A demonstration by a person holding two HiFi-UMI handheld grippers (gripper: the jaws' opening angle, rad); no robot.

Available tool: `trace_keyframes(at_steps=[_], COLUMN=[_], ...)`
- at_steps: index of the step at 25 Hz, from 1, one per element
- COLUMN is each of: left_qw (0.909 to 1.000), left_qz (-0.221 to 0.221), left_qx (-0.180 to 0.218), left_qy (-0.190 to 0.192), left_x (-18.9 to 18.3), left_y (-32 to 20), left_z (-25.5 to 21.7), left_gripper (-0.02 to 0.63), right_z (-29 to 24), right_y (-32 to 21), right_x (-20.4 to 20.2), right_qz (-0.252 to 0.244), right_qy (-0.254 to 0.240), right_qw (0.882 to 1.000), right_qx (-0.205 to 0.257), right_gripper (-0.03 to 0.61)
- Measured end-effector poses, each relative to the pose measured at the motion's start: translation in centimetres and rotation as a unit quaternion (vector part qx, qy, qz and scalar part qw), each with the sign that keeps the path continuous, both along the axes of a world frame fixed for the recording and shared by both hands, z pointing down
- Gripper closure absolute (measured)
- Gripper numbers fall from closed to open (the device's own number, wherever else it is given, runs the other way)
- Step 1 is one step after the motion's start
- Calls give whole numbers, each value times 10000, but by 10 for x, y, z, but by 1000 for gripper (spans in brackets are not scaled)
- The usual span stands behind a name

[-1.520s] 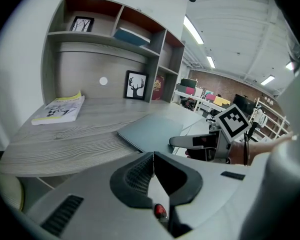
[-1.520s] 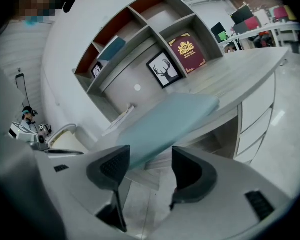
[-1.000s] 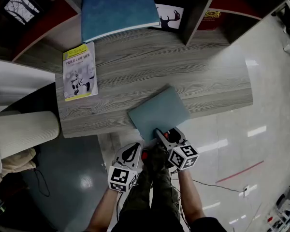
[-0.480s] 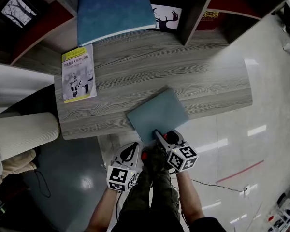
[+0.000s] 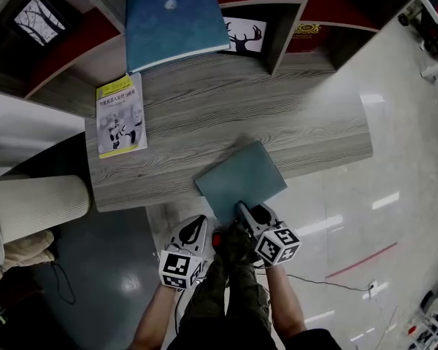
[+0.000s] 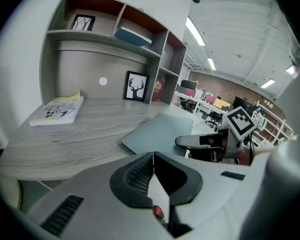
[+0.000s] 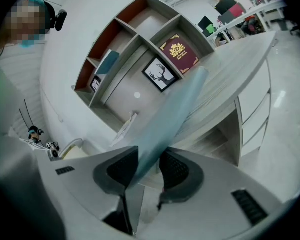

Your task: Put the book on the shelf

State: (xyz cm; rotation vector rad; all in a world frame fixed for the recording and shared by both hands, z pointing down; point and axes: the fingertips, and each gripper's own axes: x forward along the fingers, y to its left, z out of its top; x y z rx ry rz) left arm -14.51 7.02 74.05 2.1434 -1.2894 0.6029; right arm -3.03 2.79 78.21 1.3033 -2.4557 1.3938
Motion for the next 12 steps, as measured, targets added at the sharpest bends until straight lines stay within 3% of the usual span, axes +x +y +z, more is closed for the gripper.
trace_keyframes(at_steps=[8,12], left_qw=[9995,9988], left_qz=[70,62], left_qx=[292,478], left_qy=[22,35], left_x=[4,6], left_y=[-1,-5], left_z=[-31,-52], left_gripper=[601,601], right_z=[-30,-54], right_y=[-2,-4], right_x=[16,17], right_qz=[378,274], right_qy=[-228,-19], right_qw=[9990,9987], right_qx=[93,431], right_gripper=[497,506])
